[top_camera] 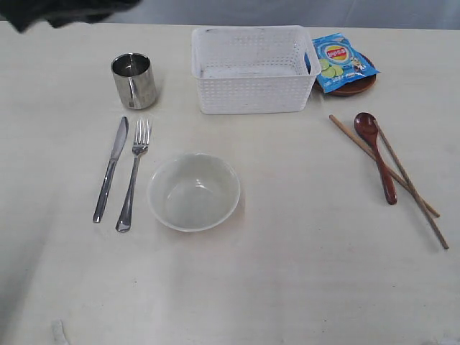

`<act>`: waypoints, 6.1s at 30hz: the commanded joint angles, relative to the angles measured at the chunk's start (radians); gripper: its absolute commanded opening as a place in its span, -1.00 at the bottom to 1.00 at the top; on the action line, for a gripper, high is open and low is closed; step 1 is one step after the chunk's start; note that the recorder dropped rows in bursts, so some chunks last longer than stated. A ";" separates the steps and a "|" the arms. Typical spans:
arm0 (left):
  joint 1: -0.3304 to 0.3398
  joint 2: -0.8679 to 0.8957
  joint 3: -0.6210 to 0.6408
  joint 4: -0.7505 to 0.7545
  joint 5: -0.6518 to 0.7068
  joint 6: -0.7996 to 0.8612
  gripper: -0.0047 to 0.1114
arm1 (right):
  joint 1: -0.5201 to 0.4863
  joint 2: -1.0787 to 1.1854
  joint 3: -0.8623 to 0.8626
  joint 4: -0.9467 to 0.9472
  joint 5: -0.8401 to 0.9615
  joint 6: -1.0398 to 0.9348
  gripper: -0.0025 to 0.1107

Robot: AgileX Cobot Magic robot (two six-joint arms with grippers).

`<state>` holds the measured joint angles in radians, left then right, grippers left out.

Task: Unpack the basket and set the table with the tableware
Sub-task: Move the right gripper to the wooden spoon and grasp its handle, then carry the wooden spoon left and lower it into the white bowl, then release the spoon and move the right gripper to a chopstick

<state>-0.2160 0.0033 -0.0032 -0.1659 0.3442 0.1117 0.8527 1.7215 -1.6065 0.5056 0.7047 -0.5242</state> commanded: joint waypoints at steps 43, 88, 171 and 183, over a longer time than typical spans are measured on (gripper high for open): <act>-0.006 -0.003 0.003 0.000 -0.002 -0.003 -0.92 | -0.642 -0.062 0.648 -0.542 0.110 0.614 -0.96; -0.006 -0.003 0.003 0.000 -0.002 -0.003 -0.92 | -0.769 0.191 0.637 -0.400 -0.045 0.430 -0.35; -0.006 -0.003 0.003 0.005 -0.002 -0.003 -0.92 | 0.013 0.161 0.207 -0.437 0.516 0.457 -0.25; -0.006 -0.003 0.003 0.004 -0.002 -0.001 -0.92 | -0.103 0.036 0.200 -0.540 0.516 0.482 -0.25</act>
<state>-0.2160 0.0033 -0.0032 -0.1659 0.3442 0.1117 0.8069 1.7960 -1.3995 0.0000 1.2138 -0.0502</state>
